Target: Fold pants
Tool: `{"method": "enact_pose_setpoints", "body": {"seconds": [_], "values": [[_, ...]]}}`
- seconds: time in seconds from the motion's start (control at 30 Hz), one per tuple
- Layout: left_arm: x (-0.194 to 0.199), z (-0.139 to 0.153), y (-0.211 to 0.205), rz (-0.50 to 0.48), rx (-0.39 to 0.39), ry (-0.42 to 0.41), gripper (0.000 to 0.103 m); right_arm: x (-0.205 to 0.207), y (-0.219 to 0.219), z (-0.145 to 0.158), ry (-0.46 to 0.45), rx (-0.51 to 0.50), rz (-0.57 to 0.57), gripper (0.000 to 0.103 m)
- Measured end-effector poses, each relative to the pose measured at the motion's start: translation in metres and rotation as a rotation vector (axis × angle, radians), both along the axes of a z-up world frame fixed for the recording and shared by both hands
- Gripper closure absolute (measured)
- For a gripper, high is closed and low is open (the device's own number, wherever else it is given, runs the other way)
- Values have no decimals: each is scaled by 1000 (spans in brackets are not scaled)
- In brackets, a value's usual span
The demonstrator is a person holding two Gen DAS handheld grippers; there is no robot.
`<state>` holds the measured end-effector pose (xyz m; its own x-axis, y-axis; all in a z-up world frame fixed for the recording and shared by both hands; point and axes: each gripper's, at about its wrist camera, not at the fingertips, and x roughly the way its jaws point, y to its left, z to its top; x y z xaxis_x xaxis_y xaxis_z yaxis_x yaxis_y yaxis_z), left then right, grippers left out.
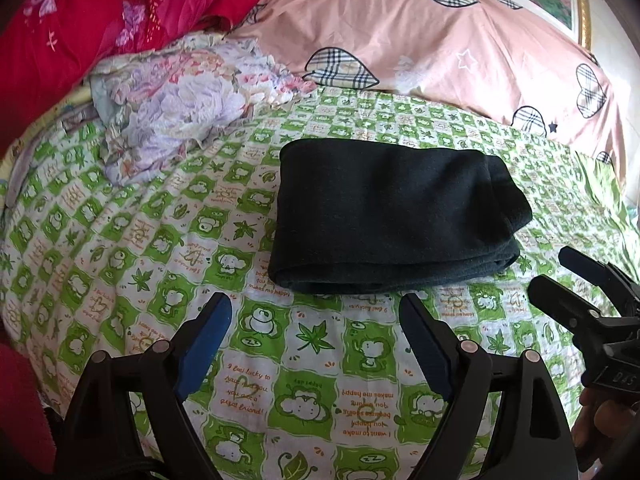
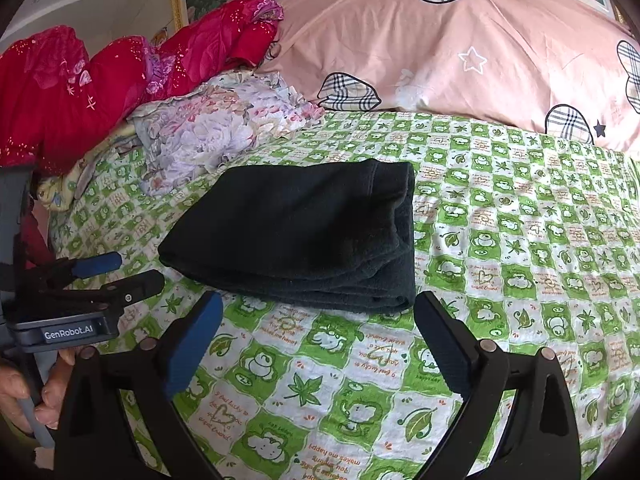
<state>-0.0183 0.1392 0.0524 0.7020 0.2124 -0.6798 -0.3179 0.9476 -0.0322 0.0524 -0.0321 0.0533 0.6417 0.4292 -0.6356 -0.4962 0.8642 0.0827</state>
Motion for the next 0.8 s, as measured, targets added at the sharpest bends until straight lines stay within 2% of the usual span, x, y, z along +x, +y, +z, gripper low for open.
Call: {"method": "enact_pose_setpoints", "body": {"seconds": [0.27,0.47,0.8], "values": [[-6,5,-8,-7,47,-65,10,0,-5,-4,-17,21,-21,5],[-6,3,-9,-3,73,-68,3,1,-4,-8,-18,24,-25,4],[-3,-10,3,15,37,-45,1,8,-2,-22,13,25,-30,4]]}}
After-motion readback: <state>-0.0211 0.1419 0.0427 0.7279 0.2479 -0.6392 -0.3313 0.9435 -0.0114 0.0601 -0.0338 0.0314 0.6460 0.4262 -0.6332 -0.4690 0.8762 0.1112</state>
